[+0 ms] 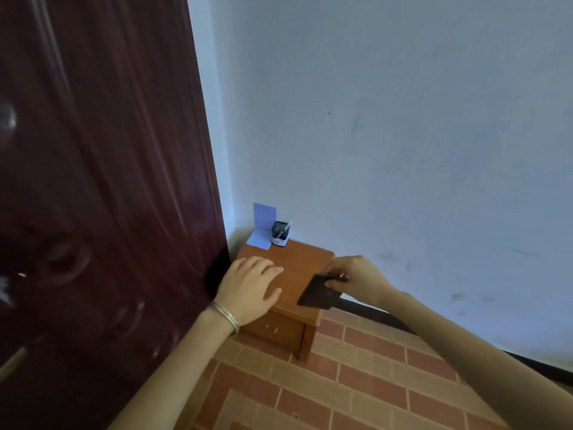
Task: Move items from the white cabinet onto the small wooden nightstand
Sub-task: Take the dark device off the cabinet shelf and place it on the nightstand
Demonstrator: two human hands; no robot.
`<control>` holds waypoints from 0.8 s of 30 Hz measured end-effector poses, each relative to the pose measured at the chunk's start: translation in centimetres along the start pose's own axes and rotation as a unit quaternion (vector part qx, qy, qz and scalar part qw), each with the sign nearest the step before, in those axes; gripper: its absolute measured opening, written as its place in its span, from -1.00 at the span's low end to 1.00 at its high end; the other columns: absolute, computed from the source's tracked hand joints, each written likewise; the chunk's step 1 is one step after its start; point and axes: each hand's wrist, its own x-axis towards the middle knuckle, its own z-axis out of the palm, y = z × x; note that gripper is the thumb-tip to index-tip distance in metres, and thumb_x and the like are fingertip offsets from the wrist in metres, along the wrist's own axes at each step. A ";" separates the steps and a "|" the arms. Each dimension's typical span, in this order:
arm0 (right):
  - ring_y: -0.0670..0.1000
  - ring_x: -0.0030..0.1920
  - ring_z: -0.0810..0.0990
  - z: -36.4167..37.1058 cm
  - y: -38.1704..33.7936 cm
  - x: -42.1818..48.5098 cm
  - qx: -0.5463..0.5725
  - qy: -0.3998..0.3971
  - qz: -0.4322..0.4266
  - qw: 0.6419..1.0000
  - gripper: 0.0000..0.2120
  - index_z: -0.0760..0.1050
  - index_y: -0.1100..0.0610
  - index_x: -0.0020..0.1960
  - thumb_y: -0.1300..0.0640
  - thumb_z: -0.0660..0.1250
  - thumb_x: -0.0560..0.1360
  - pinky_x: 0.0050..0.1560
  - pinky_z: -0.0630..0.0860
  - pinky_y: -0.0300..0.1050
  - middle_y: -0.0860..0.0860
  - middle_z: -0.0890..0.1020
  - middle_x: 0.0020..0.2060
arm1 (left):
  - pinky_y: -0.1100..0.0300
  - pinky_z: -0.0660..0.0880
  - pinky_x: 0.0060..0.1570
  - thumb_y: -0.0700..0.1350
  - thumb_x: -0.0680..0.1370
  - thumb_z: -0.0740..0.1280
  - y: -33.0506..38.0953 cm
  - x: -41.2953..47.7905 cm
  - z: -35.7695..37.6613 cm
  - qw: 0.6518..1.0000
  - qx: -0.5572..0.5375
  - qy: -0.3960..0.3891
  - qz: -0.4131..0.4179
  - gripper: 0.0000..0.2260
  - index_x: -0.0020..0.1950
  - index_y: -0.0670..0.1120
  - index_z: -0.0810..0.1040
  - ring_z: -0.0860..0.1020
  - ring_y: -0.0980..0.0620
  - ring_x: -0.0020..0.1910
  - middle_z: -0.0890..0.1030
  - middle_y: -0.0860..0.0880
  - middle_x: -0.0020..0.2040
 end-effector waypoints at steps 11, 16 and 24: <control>-0.01 -0.05 0.57 -1.3 9.3 16.1 0.018 -0.033 0.011 0.999 -0.81 0.58 -0.03 0.02 0.15 0.37 0.42 -0.05 0.50 -0.05 -0.05 0.65 -0.06 | 0.13 0.53 -0.15 0.13 0.40 0.12 -6.3 13.8 7.5 0.999 -0.011 -0.051 -0.011 -0.61 0.03 0.04 0.64 0.60 0.07 -0.10 0.63 0.08 -0.07; 0.01 -0.06 0.57 -2.2 13.4 24.2 0.023 -0.052 0.006 0.998 -0.84 0.56 0.00 -0.02 0.12 0.37 0.41 -0.08 0.51 -0.02 -0.04 0.65 -0.10 | 0.09 0.54 -0.21 0.11 0.40 0.14 -9.1 20.8 10.0 0.997 -0.012 -0.072 -0.034 -0.64 -0.01 0.01 0.64 0.60 0.02 -0.13 0.63 0.07 -0.10; 0.04 -0.08 0.56 2.1 17.8 32.7 0.040 -0.093 0.049 0.994 -0.82 0.57 0.05 0.00 0.12 0.38 0.40 -0.07 0.51 -0.03 -0.02 0.64 -0.10 | 0.08 0.51 -0.13 0.10 0.43 0.17 -14.3 25.3 17.4 0.987 -0.046 -0.146 -0.051 -0.65 0.04 -0.02 0.61 0.59 0.02 -0.04 0.63 0.05 -0.03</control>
